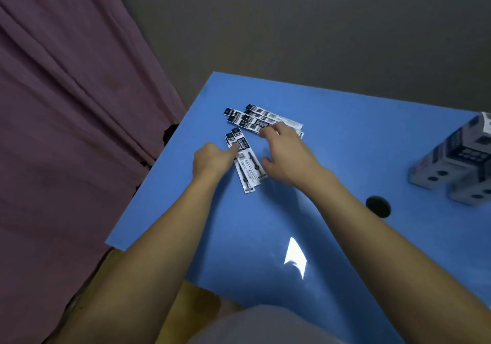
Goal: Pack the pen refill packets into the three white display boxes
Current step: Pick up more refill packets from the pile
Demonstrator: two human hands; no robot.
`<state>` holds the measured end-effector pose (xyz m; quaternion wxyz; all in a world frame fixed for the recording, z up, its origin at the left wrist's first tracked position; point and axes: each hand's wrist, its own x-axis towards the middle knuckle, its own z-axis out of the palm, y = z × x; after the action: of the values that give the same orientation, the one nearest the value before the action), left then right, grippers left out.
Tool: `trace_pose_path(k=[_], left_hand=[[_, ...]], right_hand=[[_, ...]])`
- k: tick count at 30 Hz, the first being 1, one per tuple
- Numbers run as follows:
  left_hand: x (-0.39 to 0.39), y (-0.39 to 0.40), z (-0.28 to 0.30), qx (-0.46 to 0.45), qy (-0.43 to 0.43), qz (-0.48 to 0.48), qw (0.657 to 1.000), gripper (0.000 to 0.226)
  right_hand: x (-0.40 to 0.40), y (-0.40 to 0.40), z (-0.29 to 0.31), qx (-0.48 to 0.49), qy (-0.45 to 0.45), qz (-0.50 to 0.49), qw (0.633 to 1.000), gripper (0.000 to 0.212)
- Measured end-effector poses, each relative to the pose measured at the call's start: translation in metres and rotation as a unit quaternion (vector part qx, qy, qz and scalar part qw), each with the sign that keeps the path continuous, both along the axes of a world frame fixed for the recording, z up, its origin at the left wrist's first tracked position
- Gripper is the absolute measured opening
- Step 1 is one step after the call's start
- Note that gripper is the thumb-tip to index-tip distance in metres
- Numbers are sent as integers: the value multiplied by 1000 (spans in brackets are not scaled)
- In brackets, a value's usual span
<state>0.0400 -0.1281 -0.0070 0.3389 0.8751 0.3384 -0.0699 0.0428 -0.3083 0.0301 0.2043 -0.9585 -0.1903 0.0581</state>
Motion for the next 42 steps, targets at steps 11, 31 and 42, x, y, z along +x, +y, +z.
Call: trace_pose_path(k=[11,31,42], left_hand=[[16,-4,-17,-8,35,-21,999,36],[-3,13,2,-80,-22,16,996,17],[-40,9,30,-48,-104,-12,993,20]], right_hand=[[7,1,-20,20,24,-50,998,54],[12,-9,-36,9,61,-41,997,56],[0,1,-25,-45,74,23,996,55]])
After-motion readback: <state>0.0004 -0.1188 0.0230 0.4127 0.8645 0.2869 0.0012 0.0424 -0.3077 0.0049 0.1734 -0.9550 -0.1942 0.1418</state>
